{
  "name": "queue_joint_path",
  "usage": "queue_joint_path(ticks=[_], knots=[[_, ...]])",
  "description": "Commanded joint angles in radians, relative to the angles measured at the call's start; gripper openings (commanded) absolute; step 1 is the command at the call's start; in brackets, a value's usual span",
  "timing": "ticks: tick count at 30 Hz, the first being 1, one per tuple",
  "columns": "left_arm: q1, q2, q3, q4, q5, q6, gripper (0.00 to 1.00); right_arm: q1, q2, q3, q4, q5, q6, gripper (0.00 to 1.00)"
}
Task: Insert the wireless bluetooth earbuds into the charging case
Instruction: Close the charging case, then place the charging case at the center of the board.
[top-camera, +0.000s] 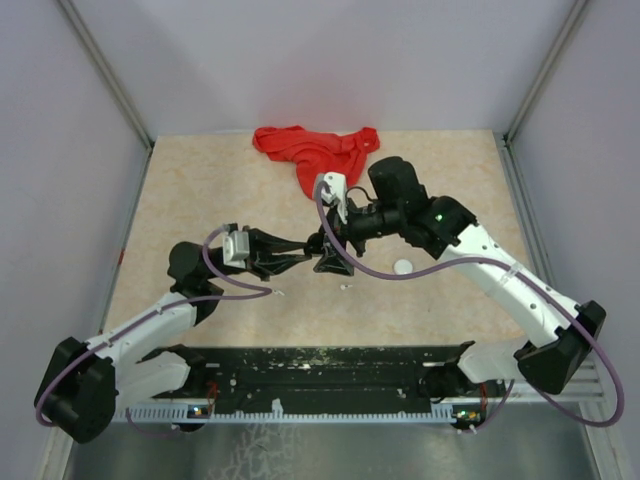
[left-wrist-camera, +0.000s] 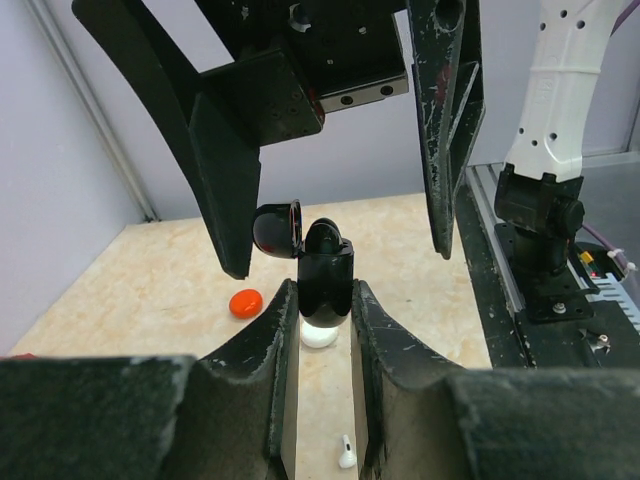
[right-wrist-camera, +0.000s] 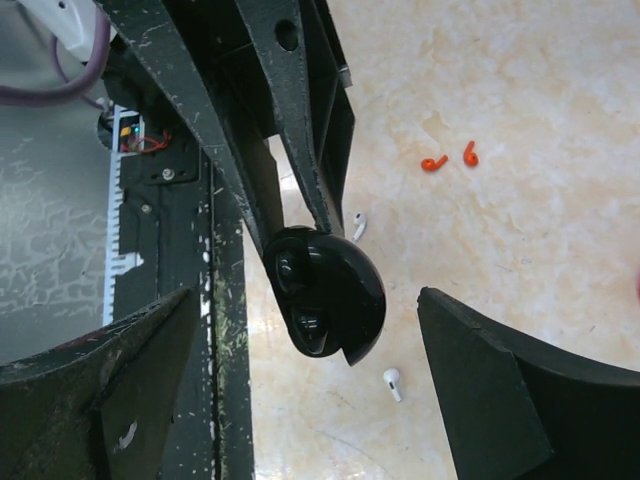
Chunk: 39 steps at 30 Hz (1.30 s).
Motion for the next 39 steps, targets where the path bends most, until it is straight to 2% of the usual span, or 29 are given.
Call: queue_joint_path(ticks=[1, 16, 21, 26, 33, 39], knots=[[-0.002, -0.005, 0.037, -0.026, 0.014, 0.022, 0.00, -0.007, -0.004, 0.077, -0.030, -0.082, -0.055, 0.90], [-0.002, 0.006, 0.095, -0.238, -0.107, 0.103, 0.00, -0.006, -0.063, 0.051, -0.028, -0.068, -0.059, 0.86], [-0.003, 0.008, 0.098, -0.246, -0.113, 0.104, 0.00, -0.006, -0.100, 0.019, 0.000, -0.019, -0.054, 0.86], [-0.003, 0.002, 0.097, -0.242, -0.079, 0.113, 0.00, -0.014, -0.157, -0.051, 0.063, 0.104, -0.058, 0.85], [-0.001, 0.005, 0.116, -0.285, -0.019, 0.137, 0.00, -0.050, -0.180, -0.180, 0.178, 0.054, -0.084, 0.84], [0.002, 0.029, 0.140, -0.318, 0.031, 0.133, 0.00, -0.107, -0.184, -0.270, 0.268, -0.103, -0.124, 0.81]])
